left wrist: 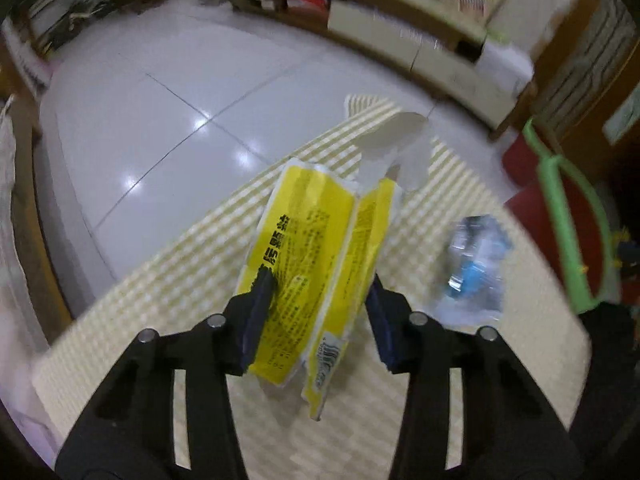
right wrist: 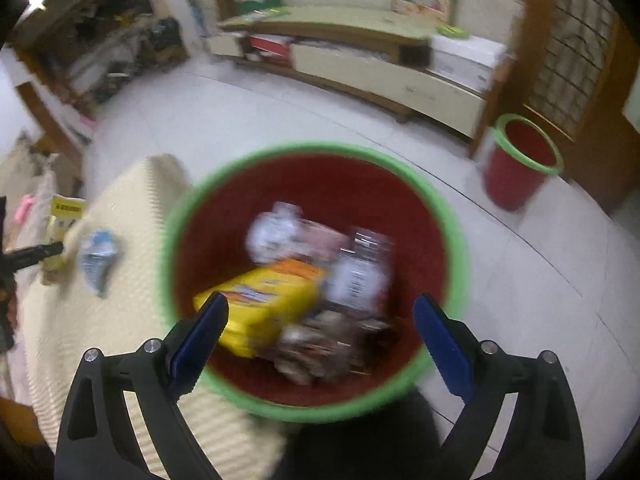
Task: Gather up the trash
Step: 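Grasp the yellow medicine packet with the left tool while the right tool grasps the blue-white wrapper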
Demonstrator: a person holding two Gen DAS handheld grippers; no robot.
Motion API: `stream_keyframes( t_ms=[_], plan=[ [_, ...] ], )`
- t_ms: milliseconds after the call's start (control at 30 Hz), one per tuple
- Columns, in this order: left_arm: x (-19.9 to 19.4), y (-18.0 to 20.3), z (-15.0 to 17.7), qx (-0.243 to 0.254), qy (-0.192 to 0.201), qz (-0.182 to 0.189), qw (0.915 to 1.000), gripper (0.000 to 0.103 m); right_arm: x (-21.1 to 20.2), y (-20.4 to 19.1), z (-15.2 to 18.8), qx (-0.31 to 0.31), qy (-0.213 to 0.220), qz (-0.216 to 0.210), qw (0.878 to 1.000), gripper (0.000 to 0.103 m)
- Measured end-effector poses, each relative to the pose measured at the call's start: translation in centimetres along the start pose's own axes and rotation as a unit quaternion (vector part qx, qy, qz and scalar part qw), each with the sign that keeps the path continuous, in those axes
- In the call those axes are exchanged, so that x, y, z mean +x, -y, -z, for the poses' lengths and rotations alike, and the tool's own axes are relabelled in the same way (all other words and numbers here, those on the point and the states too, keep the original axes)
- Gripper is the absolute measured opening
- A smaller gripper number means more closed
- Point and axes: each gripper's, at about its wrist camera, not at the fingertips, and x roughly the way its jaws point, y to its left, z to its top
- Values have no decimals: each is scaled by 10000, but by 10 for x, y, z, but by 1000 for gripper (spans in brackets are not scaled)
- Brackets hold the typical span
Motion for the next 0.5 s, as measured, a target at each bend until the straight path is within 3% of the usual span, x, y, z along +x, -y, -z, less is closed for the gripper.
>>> stream_keyframes(
  t_ms=[200,267,367,433,500],
  plan=[
    [-76,6,93,-756,632,301,9947,41,38,-129,-16,-980,-136,-931,9907,90],
    [-95,13,121,-920,734,287,9926,41,55,-166,-22,-1242,-147,-1031,9868,90],
    [-124,22,174,-1425,895,341,9852,42,94,-212,-34,-1357,-373,-898,9860,90],
    [-138,26,196,-1729,974,409,9793,42,128,-231,-38,-1259,-816,-557,9871,90],
    [-153,27,222,-2090,1040,519,9710,42,151,-236,-36,-1028,-1168,-346,9872,71]
  ],
)
